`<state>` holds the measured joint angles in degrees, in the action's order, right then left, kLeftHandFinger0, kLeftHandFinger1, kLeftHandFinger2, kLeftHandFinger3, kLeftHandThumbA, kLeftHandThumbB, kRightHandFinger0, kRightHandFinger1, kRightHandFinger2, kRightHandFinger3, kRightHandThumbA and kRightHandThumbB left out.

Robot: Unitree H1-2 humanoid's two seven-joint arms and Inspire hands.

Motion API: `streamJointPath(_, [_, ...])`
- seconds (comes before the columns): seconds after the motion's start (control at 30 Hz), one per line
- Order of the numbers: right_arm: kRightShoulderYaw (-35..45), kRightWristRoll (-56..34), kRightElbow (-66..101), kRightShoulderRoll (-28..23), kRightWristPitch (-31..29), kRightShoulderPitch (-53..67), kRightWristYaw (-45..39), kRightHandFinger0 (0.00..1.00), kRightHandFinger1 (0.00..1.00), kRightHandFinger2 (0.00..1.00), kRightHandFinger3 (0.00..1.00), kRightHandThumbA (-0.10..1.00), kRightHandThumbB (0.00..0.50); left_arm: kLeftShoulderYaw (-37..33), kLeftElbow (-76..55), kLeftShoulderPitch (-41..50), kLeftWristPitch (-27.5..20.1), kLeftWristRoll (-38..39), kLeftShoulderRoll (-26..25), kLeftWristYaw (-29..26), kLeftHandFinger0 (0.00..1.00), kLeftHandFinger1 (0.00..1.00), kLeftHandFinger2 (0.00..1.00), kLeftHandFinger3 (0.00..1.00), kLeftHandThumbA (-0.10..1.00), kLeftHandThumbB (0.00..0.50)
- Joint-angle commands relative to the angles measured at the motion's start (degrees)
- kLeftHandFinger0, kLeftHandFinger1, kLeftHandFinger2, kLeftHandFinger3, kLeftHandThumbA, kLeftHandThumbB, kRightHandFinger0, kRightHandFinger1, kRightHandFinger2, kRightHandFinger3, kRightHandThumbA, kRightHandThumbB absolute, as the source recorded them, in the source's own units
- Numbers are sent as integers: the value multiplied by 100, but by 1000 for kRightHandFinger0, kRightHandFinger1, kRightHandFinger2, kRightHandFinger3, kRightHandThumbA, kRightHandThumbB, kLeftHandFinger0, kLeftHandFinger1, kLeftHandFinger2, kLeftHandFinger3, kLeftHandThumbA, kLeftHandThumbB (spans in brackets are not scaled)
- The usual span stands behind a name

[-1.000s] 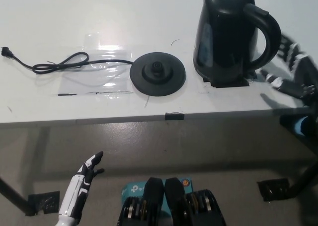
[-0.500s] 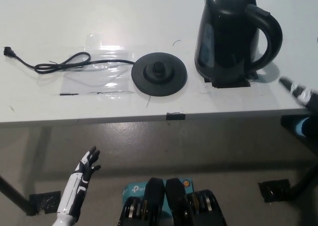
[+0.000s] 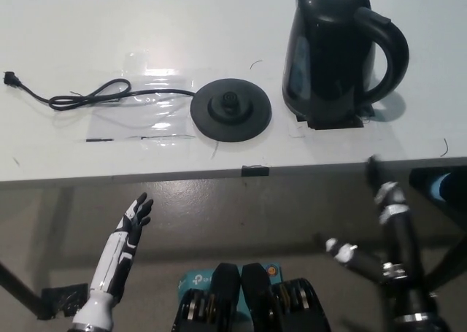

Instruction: Use the right hand to grab the handle of the kettle from the base and place it on the right side

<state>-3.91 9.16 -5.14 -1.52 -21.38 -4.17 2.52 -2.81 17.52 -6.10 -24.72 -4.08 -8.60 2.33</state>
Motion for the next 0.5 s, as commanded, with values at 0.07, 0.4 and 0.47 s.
streamJointPath(0.07, [-350, 598, -711, -344, -555, -426, 553, 1000, 1000, 1000, 1000, 1000, 320, 50, 31, -241, -221, 135, -90, 89, 1000, 1000, 1000, 1000, 1000, 500])
streamJointPath(0.4, [-649, 794, -744, -452, -555, -292, 459, 1000, 1000, 1000, 1000, 1000, 300, 17, -82, 76, -221, 80, -51, 35, 1000, 1000, 1000, 1000, 1000, 500])
streamJointPath(0.47, [-673, 793, -717, -422, -554, -306, 418, 1000, 1000, 1000, 1000, 1000, 321, 6, -96, 97, -221, 56, -61, 36, 1000, 1000, 1000, 1000, 1000, 500])
